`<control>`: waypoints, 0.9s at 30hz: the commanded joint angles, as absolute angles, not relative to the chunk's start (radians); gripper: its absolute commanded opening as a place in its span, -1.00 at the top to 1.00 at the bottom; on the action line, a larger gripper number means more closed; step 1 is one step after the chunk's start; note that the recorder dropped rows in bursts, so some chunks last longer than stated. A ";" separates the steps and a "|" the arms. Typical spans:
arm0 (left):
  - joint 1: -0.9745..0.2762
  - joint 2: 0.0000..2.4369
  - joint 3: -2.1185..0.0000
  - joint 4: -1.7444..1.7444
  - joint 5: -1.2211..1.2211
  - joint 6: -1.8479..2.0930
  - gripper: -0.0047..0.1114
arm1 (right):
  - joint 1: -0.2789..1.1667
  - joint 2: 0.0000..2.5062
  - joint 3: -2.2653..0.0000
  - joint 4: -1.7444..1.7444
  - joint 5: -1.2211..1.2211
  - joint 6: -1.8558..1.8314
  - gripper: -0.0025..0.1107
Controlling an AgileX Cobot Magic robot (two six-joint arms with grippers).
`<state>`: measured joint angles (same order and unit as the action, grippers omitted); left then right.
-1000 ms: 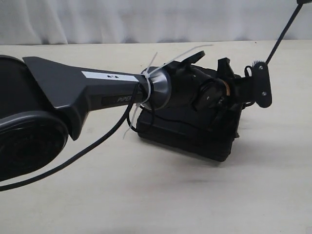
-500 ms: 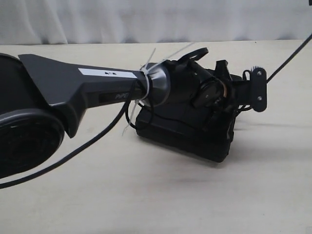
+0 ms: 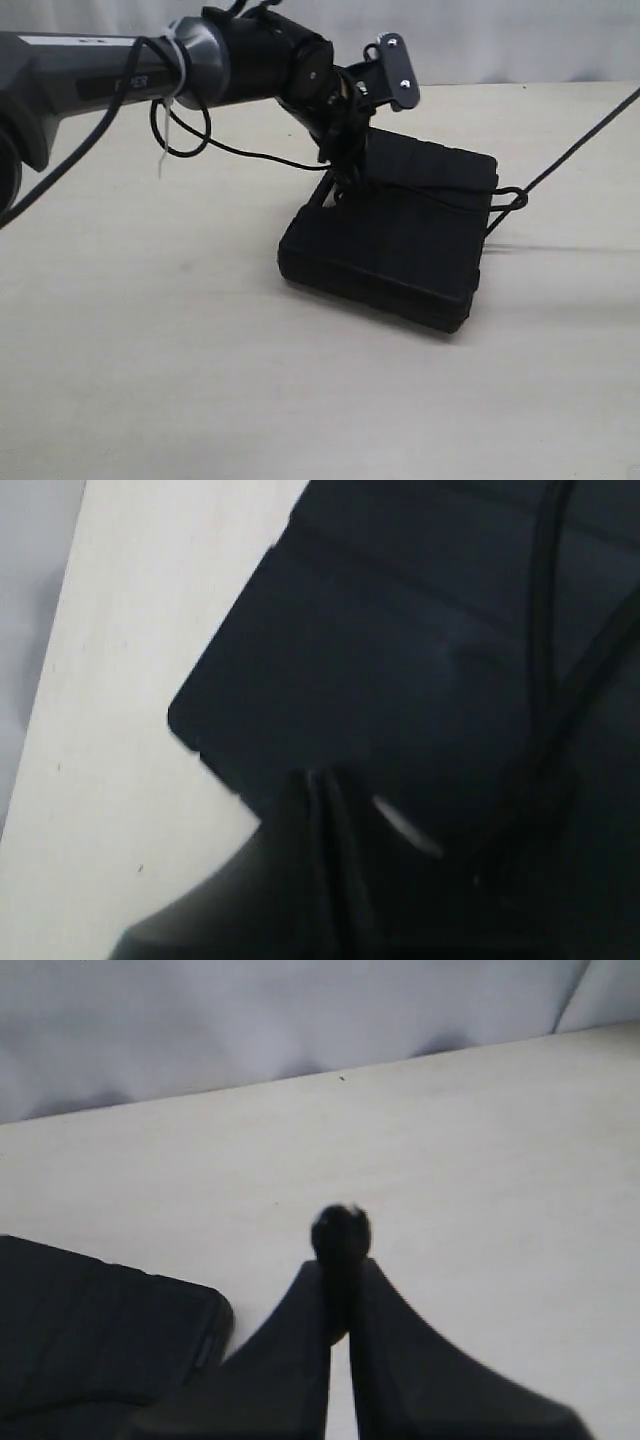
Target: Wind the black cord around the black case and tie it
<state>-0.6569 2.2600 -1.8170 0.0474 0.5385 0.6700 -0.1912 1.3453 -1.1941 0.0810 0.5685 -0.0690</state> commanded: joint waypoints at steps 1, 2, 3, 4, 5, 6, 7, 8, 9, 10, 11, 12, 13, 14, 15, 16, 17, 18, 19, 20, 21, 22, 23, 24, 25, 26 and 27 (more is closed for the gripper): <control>-0.614 2.257 -1.816 0.015 0.563 0.653 0.92 | -0.197 1.284 -1.266 0.133 0.566 -0.123 0.89; -0.609 2.257 -1.816 0.000 0.556 0.653 0.92 | -0.197 1.272 -1.283 0.136 0.570 -0.123 0.89; -0.604 2.257 -1.816 -0.015 0.551 0.653 0.92 | -0.197 1.260 -1.303 0.147 0.573 -0.123 0.89; -0.604 2.257 -1.816 -0.021 0.545 0.653 0.92 | -0.197 1.251 -1.321 0.159 0.582 -0.123 0.89; -0.604 2.257 -1.816 -0.021 0.540 0.653 0.92 | -0.197 1.244 -1.345 0.185 0.597 -0.131 0.89; -0.604 2.257 -1.816 -0.021 0.538 0.653 0.92 | -0.197 1.236 -1.370 0.226 0.619 -0.158 0.89; -0.606 2.257 -1.816 -0.021 0.538 0.653 0.92 | -0.197 1.230 -1.392 0.270 0.635 -0.188 0.89; -0.610 2.257 -1.816 -0.021 0.536 0.653 0.92 | -0.195 1.225 -1.422 0.420 0.667 -0.278 0.89; -0.612 2.257 -1.816 -0.021 0.536 0.653 0.92 | -0.195 1.225 -1.438 0.534 0.688 -0.359 0.89; -0.614 2.257 -1.816 -0.021 0.544 0.653 0.92 | -0.195 1.225 -1.453 0.624 0.713 -0.431 0.89; -0.617 2.257 -1.816 -0.022 0.547 0.650 0.92 | -0.195 1.225 -1.459 0.652 0.724 -0.448 0.89; -0.617 2.257 -1.816 -0.037 0.551 0.650 0.92 | -0.195 1.225 -1.464 0.648 0.730 -0.452 0.89; -0.617 2.257 -1.816 -0.049 0.551 0.650 0.92 | -0.195 1.225 -1.464 0.637 0.735 -0.452 0.89; -0.617 2.257 -1.816 -0.054 0.551 0.650 0.92 | -0.195 1.227 -1.464 0.621 0.747 -0.447 0.89; -0.617 2.257 -1.816 -0.054 0.551 0.650 0.92 | -0.195 1.228 -1.464 0.616 0.750 -0.441 0.89; -0.617 2.257 -1.816 -0.058 0.551 0.650 0.92 | -0.195 1.229 -1.464 0.616 0.752 -0.439 0.89; -0.617 2.257 -1.816 -0.063 0.551 0.650 0.92 | -0.195 1.229 -1.464 0.616 0.761 -0.441 0.89; -0.617 2.257 -1.816 -0.063 0.553 0.650 0.92 | -0.195 1.231 -1.464 0.604 0.768 -0.441 0.89; -0.617 2.257 -1.816 -0.065 0.555 0.650 0.92 | -0.195 1.231 -1.458 0.564 0.780 -0.441 0.89; -0.617 2.257 -1.816 -0.070 0.555 0.650 0.92 | -0.195 1.233 -1.447 0.534 0.778 -0.436 0.89; -0.617 2.257 -1.816 -0.073 0.557 0.650 0.92 | -0.195 1.240 -1.415 0.503 0.758 -0.417 0.89; -0.617 2.254 -1.816 -0.073 0.557 0.650 0.92 | -0.195 1.244 -1.395 0.503 0.746 -0.414 0.88; -0.617 2.254 -1.816 -0.076 0.560 0.650 0.92 | -0.195 1.253 -1.375 0.502 0.730 -0.416 0.88; -0.617 2.250 -1.816 -0.076 0.565 0.650 0.92 | -0.195 1.273 -1.346 0.515 0.721 -0.450 0.79; -0.617 2.245 -1.816 -0.079 0.567 0.650 0.92 | -0.195 1.287 -1.334 0.518 0.721 -0.464 0.70; -0.617 2.245 -1.816 -0.085 0.572 0.650 0.92 | -0.195 1.304 -1.326 0.518 0.719 -0.464 0.60; -0.614 2.237 -1.816 -0.091 0.572 0.650 0.92 | -0.195 1.319 -1.319 0.515 0.719 -0.462 0.50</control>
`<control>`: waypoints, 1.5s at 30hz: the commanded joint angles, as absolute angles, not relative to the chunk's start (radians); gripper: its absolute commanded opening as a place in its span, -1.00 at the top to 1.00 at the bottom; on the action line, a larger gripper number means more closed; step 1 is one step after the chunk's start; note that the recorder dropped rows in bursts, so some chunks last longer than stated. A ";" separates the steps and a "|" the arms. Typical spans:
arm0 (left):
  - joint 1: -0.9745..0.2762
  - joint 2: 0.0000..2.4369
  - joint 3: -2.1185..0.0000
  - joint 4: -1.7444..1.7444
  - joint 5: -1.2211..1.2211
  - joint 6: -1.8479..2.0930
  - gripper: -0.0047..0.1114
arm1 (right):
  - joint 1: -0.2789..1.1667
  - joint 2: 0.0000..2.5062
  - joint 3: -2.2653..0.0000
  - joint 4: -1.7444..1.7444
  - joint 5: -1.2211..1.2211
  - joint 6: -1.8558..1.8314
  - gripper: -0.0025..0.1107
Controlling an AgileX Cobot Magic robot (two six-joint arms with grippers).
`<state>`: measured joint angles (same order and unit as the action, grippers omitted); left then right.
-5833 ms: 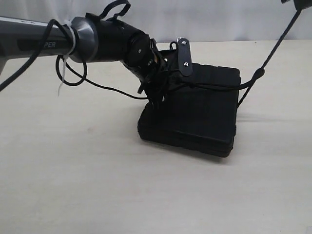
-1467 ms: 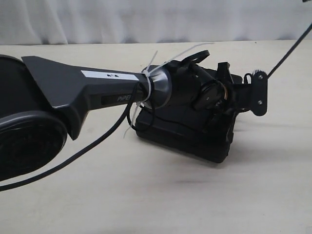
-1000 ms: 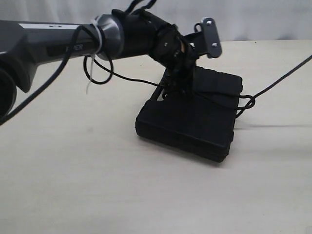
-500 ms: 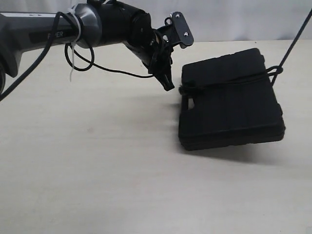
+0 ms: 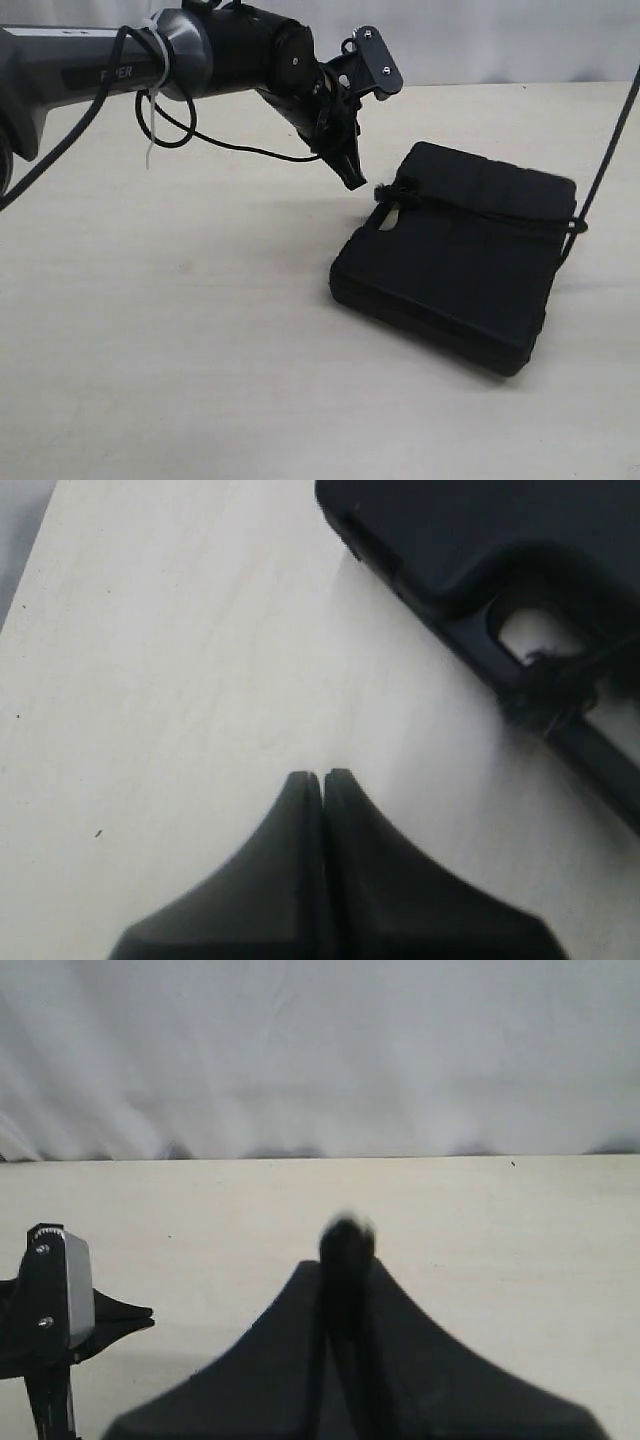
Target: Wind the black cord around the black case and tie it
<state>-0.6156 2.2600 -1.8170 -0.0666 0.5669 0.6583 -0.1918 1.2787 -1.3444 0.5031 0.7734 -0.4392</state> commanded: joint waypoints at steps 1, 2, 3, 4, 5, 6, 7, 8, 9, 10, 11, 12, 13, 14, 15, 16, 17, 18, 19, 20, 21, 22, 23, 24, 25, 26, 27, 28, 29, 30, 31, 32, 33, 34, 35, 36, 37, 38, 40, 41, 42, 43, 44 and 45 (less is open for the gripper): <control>-0.612 2.233 -1.816 -0.091 0.574 0.649 0.92 | -0.195 1.338 -1.317 0.508 0.726 -0.454 0.41; -0.612 2.226 -1.816 -0.091 0.576 0.649 0.92 | -0.195 1.356 -1.315 0.508 0.734 -0.451 0.32; -0.612 2.215 -1.816 -0.091 0.583 0.649 0.92 | -0.195 1.387 -1.313 0.515 0.750 -0.448 0.18; -0.612 2.210 -1.816 -0.091 0.584 0.649 0.92 | -0.195 1.402 -1.313 0.523 0.760 -0.448 0.10; -0.612 2.206 -1.816 -0.091 0.584 0.649 0.92 | -0.195 1.416 -1.313 0.527 0.762 -0.448 0.05; -0.612 2.201 -1.816 -0.091 0.585 0.649 0.92 | -0.195 1.427 -1.313 0.527 0.768 -0.448 -0.01; -0.612 2.196 -1.816 -0.091 0.585 0.649 0.92 | -0.195 1.435 -1.313 0.522 0.770 -0.443 -0.04; -0.612 2.193 -1.816 -0.091 0.587 0.649 0.92 | -0.195 1.439 -1.313 0.510 0.774 -0.426 -0.05; -0.612 2.191 -1.816 -0.091 0.590 0.649 0.92 | -0.195 1.445 -1.313 0.499 0.780 -0.412 -0.05; -0.612 2.186 -1.816 -0.091 0.592 0.649 0.92 | -0.195 1.452 -1.313 0.493 0.789 -0.408 -0.05; -0.612 2.186 -1.816 -0.091 0.594 0.649 0.92 | -0.195 1.458 -1.313 0.490 0.802 -0.408 -0.05; -0.612 2.184 -1.816 -0.091 0.594 0.649 0.92 | -0.195 1.464 -1.313 0.490 0.817 -0.408 -0.05; -0.612 2.184 -1.816 -0.091 0.594 0.649 0.92 | -0.192 1.476 -1.311 0.491 0.839 -0.404 -0.05; -0.612 2.184 -1.816 -0.091 0.596 0.649 0.92 | -0.180 1.489 -1.308 0.484 0.852 -0.409 -0.05; -0.612 2.184 -1.816 -0.091 0.601 0.649 0.92 | -0.162 1.505 -1.304 0.474 0.865 -0.424 -0.05; -0.612 2.184 -1.816 -0.091 0.604 0.649 0.92 | -0.138 1.523 -1.298 0.462 0.865 -0.440 -0.05; -0.612 2.184 -1.816 -0.091 0.614 0.649 0.92 | -0.110 1.543 -1.289 0.446 0.865 -0.459 -0.05; -0.612 2.184 -1.816 -0.091 0.625 0.649 0.92 | -0.080 1.560 -1.285 0.428 0.857 -0.468 -0.05; -0.612 2.184 -1.816 -0.091 0.640 0.649 0.92 | -0.052 1.583 -1.285 0.389 0.850 -0.461 -0.05; -0.612 2.184 -1.816 -0.088 0.656 0.649 0.92 | -0.030 1.601 -1.285 0.344 0.841 -0.435 -0.05; -0.607 2.184 -1.816 -0.088 0.672 0.649 0.92 | -0.008 1.622 -1.285 0.270 0.827 -0.373 -0.05; -0.605 2.184 -1.816 -0.090 0.683 0.649 0.92 | 0.011 1.641 -1.285 0.185 0.817 -0.298 -0.05; -0.603 2.184 -1.816 -0.090 0.692 0.649 0.92 | 0.024 1.662 -1.285 0.098 0.812 -0.229 -0.05; -0.598 2.184 -1.816 -0.090 0.699 0.649 0.92 | 0.028 1.678 -1.285 0.033 0.812 -0.168 -0.05; -0.593 2.184 -1.816 -0.090 0.708 0.649 0.92 | 0.033 1.697 -1.285 -0.023 0.812 -0.119 -0.05; -0.588 2.184 -1.816 -0.090 0.715 0.649 0.92 | 0.035 1.715 -1.285 -0.056 0.812 -0.089 -0.05; -0.586 2.184 -1.816 -0.092 0.721 0.649 0.92 | 0.035 1.734 -1.285 -0.085 0.812 -0.074 -0.05; -0.582 2.184 -1.816 -0.092 0.726 0.649 0.92 | 0.035 1.754 -1.285 -0.106 0.812 -0.060 -0.05; -0.582 2.184 -1.816 -0.092 0.728 0.649 0.92 | 0.035 1.774 -1.285 -0.117 0.810 -0.057 -0.04; -0.581 2.184 -1.816 -0.092 0.728 0.649 0.92 | 0.035 1.789 -1.287 -0.120 0.805 -0.055 -0.03; -0.581 2.184 -1.816 -0.092 0.728 0.649 0.92 | 0.035 1.809 -1.291 -0.124 0.796 -0.048 0.01; -0.581 2.184 -1.816 -0.095 0.728 0.649 0.92 | 0.035 1.825 -1.295 -0.143 0.786 -0.031 0.07; -0.581 2.184 -1.816 -0.098 0.728 0.649 0.92 | 0.035 1.842 -1.301 -0.175 0.781 0.000 0.15; -0.581 2.184 -1.816 -0.098 0.728 0.649 0.92 | 0.035 1.854 -1.307 -0.199 0.779 0.023 0.21; -0.581 2.184 -1.816 -0.098 0.728 0.649 0.92 | 0.035 1.869 -1.314 -0.226 0.779 0.040 0.28; -0.581 2.184 -1.816 -0.098 0.726 0.649 0.92 | 0.035 1.882 -1.319 -0.248 0.779 0.047 0.35; -0.581 2.184 -1.816 -0.098 0.723 0.649 0.92 | 0.035 1.894 -1.321 -0.260 0.779 0.047 0.40; -0.581 2.184 -1.816 -0.098 0.720 0.649 0.92 | 0.035 1.905 -1.323 -0.274 0.779 0.048 0.47; -0.581 2.186 -1.816 -0.098 0.713 0.649 0.92 | 0.035 1.920 -1.323 -0.308 0.774 0.050 0.67; -0.581 2.186 -1.816 -0.098 0.711 0.649 0.92 | 0.035 1.924 -1.323 -0.336 0.769 0.061 0.80; -0.581 2.186 -1.816 -0.098 0.708 0.649 0.92 | 0.035 1.924 -1.323 -0.366 0.763 0.077 0.88; -0.581 2.186 -1.814 -0.098 0.702 0.649 0.92 | 0.033 1.924 -1.325 -0.389 0.757 0.100 0.88; -0.581 2.186 -1.814 -0.100 0.699 0.649 0.92 | 0.033 1.919 -1.328 -0.410 0.754 0.131 0.88; -0.581 2.186 -1.804 -0.100 0.686 0.649 0.92 | 0.031 1.915 -1.327 -0.431 0.752 0.157 0.88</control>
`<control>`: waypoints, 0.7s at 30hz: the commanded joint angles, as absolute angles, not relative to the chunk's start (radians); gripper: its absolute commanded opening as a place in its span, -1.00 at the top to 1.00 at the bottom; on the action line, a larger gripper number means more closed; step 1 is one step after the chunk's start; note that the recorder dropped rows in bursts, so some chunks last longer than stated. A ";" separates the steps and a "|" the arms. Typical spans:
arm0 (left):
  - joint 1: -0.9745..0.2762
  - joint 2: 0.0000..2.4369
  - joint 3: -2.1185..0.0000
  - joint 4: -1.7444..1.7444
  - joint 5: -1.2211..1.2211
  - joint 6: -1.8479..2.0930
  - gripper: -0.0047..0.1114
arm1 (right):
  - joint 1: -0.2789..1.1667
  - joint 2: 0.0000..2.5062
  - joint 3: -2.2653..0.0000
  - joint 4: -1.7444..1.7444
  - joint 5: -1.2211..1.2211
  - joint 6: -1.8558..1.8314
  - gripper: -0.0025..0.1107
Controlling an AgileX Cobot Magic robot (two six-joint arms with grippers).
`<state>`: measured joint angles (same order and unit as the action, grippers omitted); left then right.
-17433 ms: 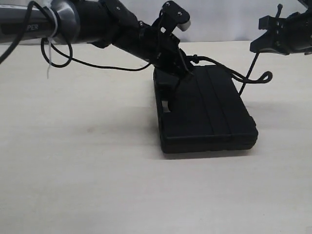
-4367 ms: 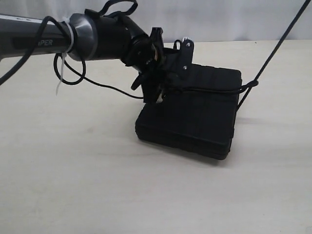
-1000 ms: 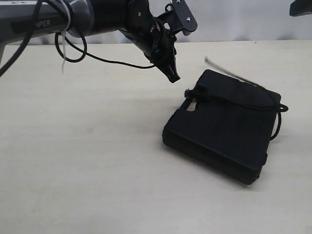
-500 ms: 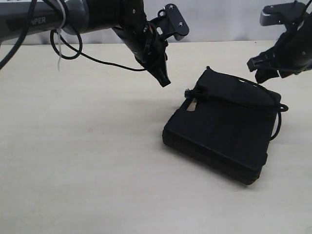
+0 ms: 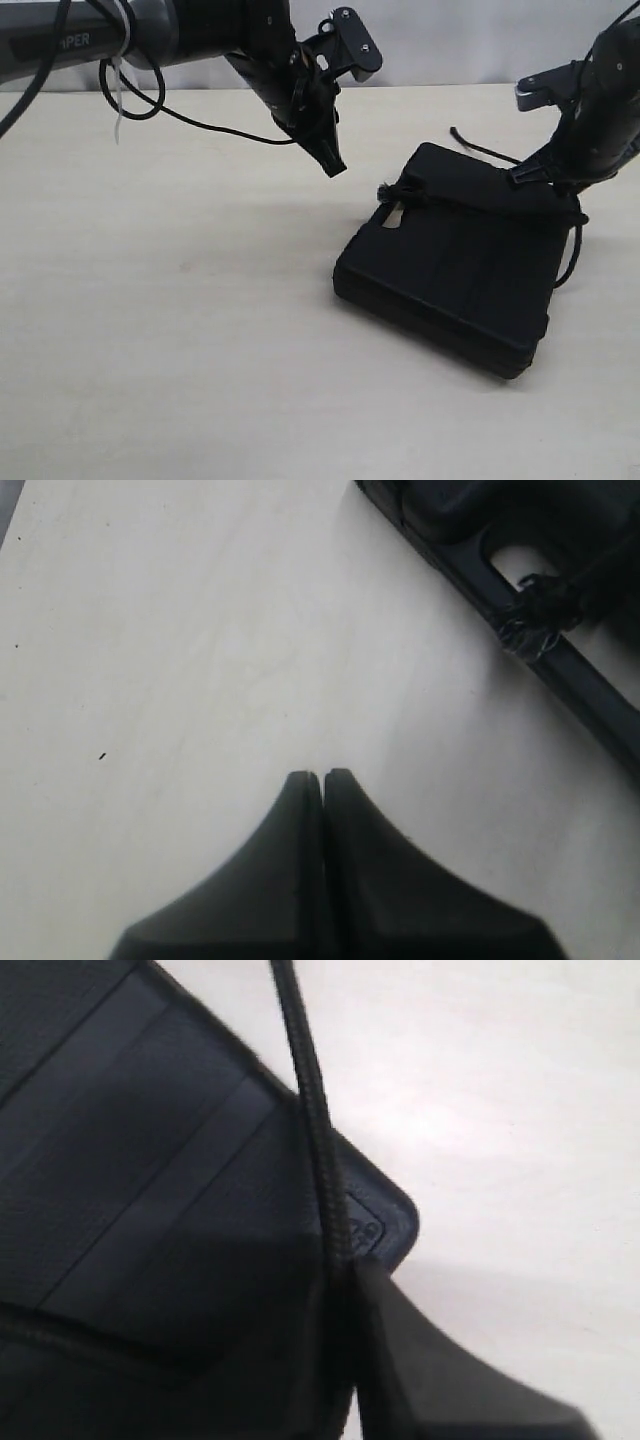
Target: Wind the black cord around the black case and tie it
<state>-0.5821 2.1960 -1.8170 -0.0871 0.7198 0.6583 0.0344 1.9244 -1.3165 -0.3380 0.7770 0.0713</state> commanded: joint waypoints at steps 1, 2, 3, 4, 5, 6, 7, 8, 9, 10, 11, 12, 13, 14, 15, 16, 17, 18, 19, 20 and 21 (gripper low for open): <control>-0.581 2.186 -1.799 -0.100 0.677 0.649 0.92 | 0.031 1.907 -1.328 -0.452 0.756 0.167 0.88; -0.581 2.186 -1.790 -0.100 0.663 0.649 0.92 | 0.031 1.902 -1.328 -0.474 0.766 0.173 0.88; -0.581 2.186 -1.780 -0.102 0.644 0.649 0.92 | 0.027 1.893 -1.328 -0.500 0.784 0.188 0.88; -0.581 2.186 -1.770 -0.103 0.627 0.649 0.92 | 0.023 1.888 -1.329 -0.518 0.805 0.203 0.88; -0.581 2.186 -1.760 -0.103 0.609 0.649 0.92 | 0.014 1.882 -1.331 -0.539 0.828 0.232 0.88; -0.581 2.186 -1.750 -0.106 0.589 0.649 0.92 | 0.002 1.878 -1.331 -0.552 0.848 0.266 0.88; -0.581 2.186 -1.740 -0.118 0.567 0.649 0.92 | -0.007 1.876 -1.331 -0.560 0.865 0.298 0.88; -0.581 2.186 -1.731 -0.130 0.545 0.649 0.92 | -0.018 1.876 -1.331 -0.571 0.894 0.332 0.88; -0.581 2.186 -1.726 -0.148 0.528 0.649 0.92 | -0.026 1.876 -1.331 -0.577 0.927 0.347 0.88; -0.581 2.186 -1.721 -0.153 0.517 0.649 0.92 | -0.034 1.876 -1.331 -0.577 0.954 0.347 0.88; -0.583 2.186 -1.719 -0.155 0.503 0.649 0.92 | -0.039 1.876 -1.329 -0.577 0.985 0.347 0.87; -0.583 2.186 -1.719 -0.166 0.494 0.649 0.92 | -0.044 1.876 -1.325 -0.577 1.018 0.347 0.82; -0.583 2.186 -1.719 -0.185 0.483 0.649 0.92 | -0.044 1.876 -1.320 -0.575 1.050 0.347 0.75; -0.583 2.186 -1.719 -0.199 0.473 0.649 0.92 | -0.044 1.876 -1.314 -0.571 1.079 0.347 0.67; -0.583 2.186 -1.719 -0.201 0.462 0.649 0.92 | -0.044 1.876 -1.308 -0.566 1.105 0.345 0.55; -0.583 2.186 -1.719 -0.201 0.454 0.649 0.92 | -0.044 1.876 -1.300 -0.566 1.135 0.345 0.42; -0.583 2.186 -1.719 -0.205 0.450 0.649 0.92 | -0.044 1.876 -1.295 -0.566 1.170 0.345 0.28; -0.583 2.186 -1.719 -0.215 0.447 0.649 0.92 | -0.044 1.876 -1.285 -0.566 1.201 0.345 0.16; -0.583 2.186 -1.719 -0.229 0.445 0.649 0.92 | -0.046 1.876 -1.274 -0.574 1.221 0.345 0.05; -0.583 2.186 -1.719 -0.232 0.445 0.649 0.92 | -0.049 1.876 -1.261 -0.592 1.221 0.345 -0.01; -0.583 2.186 -1.719 -0.232 0.445 0.649 0.92 | -0.052 1.876 -1.249 -0.607 1.221 0.345 -0.03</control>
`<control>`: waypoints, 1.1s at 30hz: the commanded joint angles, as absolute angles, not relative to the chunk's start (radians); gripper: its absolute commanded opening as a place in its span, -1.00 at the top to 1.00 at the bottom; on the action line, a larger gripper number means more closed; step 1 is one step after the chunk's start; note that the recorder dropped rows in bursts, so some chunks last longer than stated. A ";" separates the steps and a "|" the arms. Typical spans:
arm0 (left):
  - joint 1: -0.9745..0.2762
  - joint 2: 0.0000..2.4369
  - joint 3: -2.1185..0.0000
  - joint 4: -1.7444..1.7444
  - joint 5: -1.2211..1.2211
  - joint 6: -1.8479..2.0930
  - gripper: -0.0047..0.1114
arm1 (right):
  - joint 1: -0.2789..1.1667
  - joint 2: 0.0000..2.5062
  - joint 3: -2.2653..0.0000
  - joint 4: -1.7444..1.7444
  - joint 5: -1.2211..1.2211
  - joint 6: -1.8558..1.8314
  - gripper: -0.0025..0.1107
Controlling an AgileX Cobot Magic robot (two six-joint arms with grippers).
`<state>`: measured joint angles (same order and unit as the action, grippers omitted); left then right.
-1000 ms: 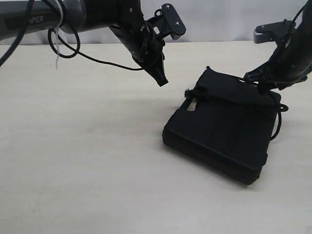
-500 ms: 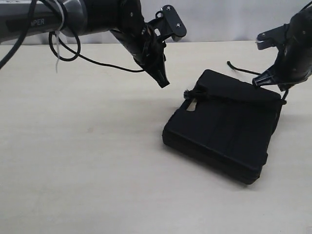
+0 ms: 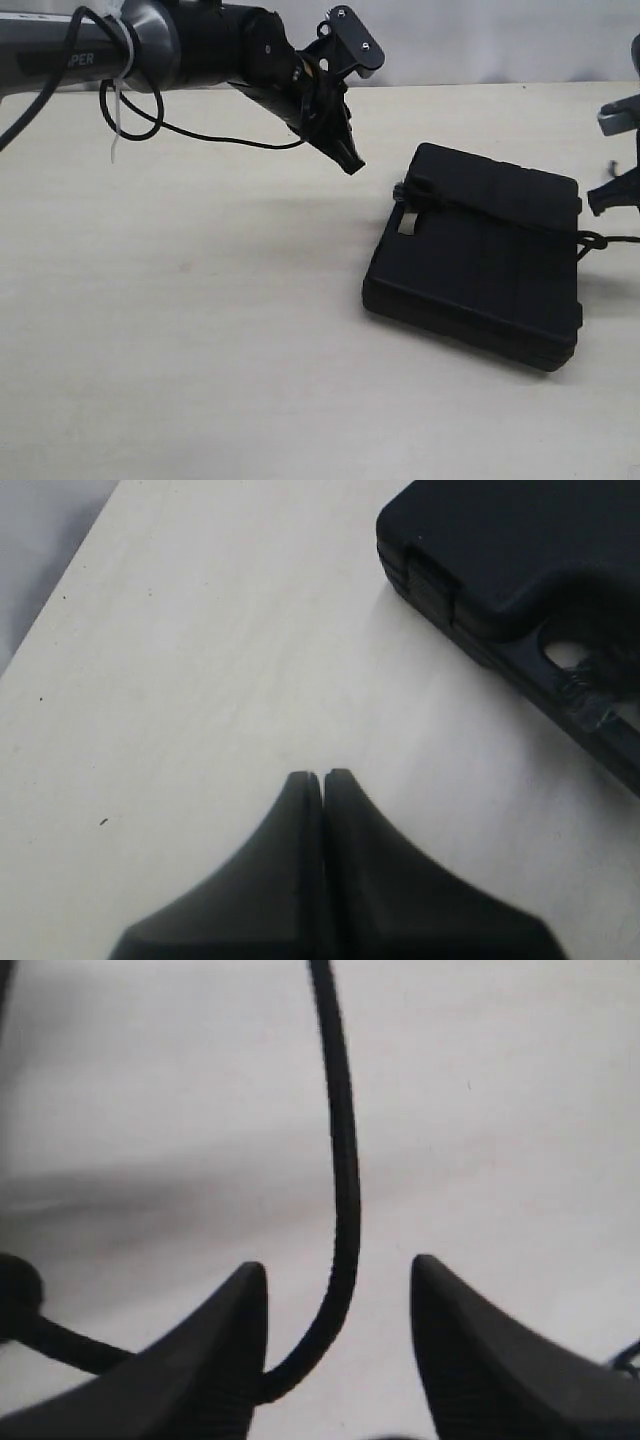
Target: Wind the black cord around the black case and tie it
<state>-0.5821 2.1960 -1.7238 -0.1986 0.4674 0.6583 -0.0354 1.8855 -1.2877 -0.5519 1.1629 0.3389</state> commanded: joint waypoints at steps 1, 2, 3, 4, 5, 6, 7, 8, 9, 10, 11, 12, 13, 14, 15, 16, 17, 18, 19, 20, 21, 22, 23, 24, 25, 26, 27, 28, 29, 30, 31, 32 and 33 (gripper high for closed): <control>-0.583 2.186 -1.719 -0.234 0.445 0.649 0.92 | -0.058 1.876 -1.231 -0.611 1.221 0.339 -0.02; -0.583 2.186 -1.719 -0.249 0.445 0.649 0.92 | -0.061 1.872 -1.213 -0.602 1.221 0.337 -0.02; -0.583 2.186 -1.719 -0.254 0.445 0.649 0.92 | -0.063 1.871 -1.199 -0.600 1.221 0.335 -0.02; -0.583 2.186 -1.719 -0.256 0.445 0.649 0.92 | -0.063 1.871 -1.189 -0.600 1.221 0.327 -0.02; -0.583 2.186 -1.719 -0.256 0.445 0.649 0.92 | -0.063 1.871 -1.183 -0.600 1.221 0.309 -0.02; -0.583 2.186 -1.719 -0.256 0.447 0.649 0.92 | -0.063 1.869 -1.182 -0.600 1.221 0.297 -0.02; -0.583 2.186 -1.719 -0.260 0.450 0.649 0.92 | -0.063 1.866 -1.182 -0.602 1.221 0.294 -0.02; -0.583 2.186 -1.719 -0.268 0.455 0.649 0.92 | -0.063 1.857 -1.182 -0.606 1.221 0.298 -0.02; -0.583 2.186 -1.719 -0.272 0.458 0.649 0.92 | -0.063 1.851 -1.185 -0.608 1.221 0.298 -0.02; -0.583 2.186 -1.719 -0.272 0.461 0.649 0.92 | -0.063 1.842 -1.189 -0.610 1.221 0.298 -0.02; -0.583 2.186 -1.719 -0.272 0.462 0.651 0.92 | -0.061 1.834 -1.195 -0.610 1.221 0.296 -0.02; -0.583 2.186 -1.719 -0.272 0.465 0.654 0.92 | -0.061 1.824 -1.204 -0.613 1.221 0.296 -0.02; -0.583 2.186 -1.719 -0.272 0.465 0.656 0.92 | -0.060 1.816 -1.212 -0.613 1.221 0.296 -0.02; -0.583 2.186 -1.719 -0.272 0.465 0.659 0.92 | -0.059 1.807 -1.224 -0.615 1.221 0.296 -0.02; -0.583 2.184 -1.719 -0.272 0.465 0.659 0.92 | -0.057 1.799 -1.235 -0.617 1.221 0.296 -0.02; -0.581 2.184 -1.719 -0.270 0.465 0.659 0.92 | -0.055 1.788 -1.250 -0.615 1.221 0.296 -0.02; -0.579 2.181 -1.719 -0.270 0.465 0.659 0.92 | -0.055 1.775 -1.264 -0.605 1.221 0.296 -0.02; -0.574 2.182 -1.719 -0.270 0.465 0.659 0.92 | -0.055 1.758 -1.274 -0.588 1.221 0.296 -0.02; -0.569 2.180 -1.719 -0.270 0.465 0.659 0.92 | -0.055 1.741 -1.279 -0.577 1.210 0.296 -0.02; -0.564 2.180 -1.719 -0.270 0.465 0.659 0.92 | -0.055 1.714 -1.279 -0.573 1.169 0.296 -0.02; -0.558 2.179 -1.719 -0.270 0.470 0.659 0.92 | -0.055 1.686 -1.279 -0.571 1.129 0.296 -0.02; -0.553 2.179 -1.719 -0.270 0.474 0.659 0.92 | -0.055 1.655 -1.279 -0.563 1.094 0.301 -0.02; -0.537 2.179 -1.719 -0.270 0.479 0.657 0.92 | -0.055 1.598 -1.279 -0.522 1.023 0.301 -0.02; -0.528 2.179 -1.719 -0.275 0.482 0.655 0.92 | -0.055 1.577 -1.277 -0.491 0.994 0.301 -0.01; -0.508 2.175 -1.719 -0.292 0.482 0.646 0.92 | -0.055 1.528 -1.251 -0.400 0.917 0.278 0.10; -0.498 2.175 -1.719 -0.312 0.485 0.646 0.92 | -0.055 1.510 -1.225 -0.367 0.886 0.258 0.21; -0.474 2.163 -1.719 -0.355 0.495 0.646 0.92 | -0.055 1.477 -1.164 -0.327 0.836 0.227 0.51; -0.461 2.158 -1.719 -0.372 0.502 0.646 0.92 | -0.055 1.467 -1.131 -0.331 0.825 0.227 0.67; -0.441 2.143 -1.719 -0.384 0.513 0.646 0.92 | -0.066 1.450 -1.069 -0.336 0.802 0.229 0.88; -0.429 2.136 -1.719 -0.386 0.517 0.646 0.92 | -0.083 1.445 -1.037 -0.331 0.791 0.236 0.88; -0.409 2.126 -1.719 -0.400 0.530 0.646 0.92 | -0.134 1.439 -0.997 -0.275 0.787 0.239 0.89; -0.390 2.121 -1.719 -0.414 0.541 0.646 0.92 | -0.183 1.439 -0.959 -0.181 0.782 0.184 0.89; -0.383 2.119 -1.719 -0.412 0.546 0.646 0.92 | -0.210 1.439 -0.937 -0.100 0.768 0.127 0.89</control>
<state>-0.4022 2.1357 -1.7222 -0.3943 0.5297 0.6554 -0.1448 1.4513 -0.9863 -0.2421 0.8025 0.2171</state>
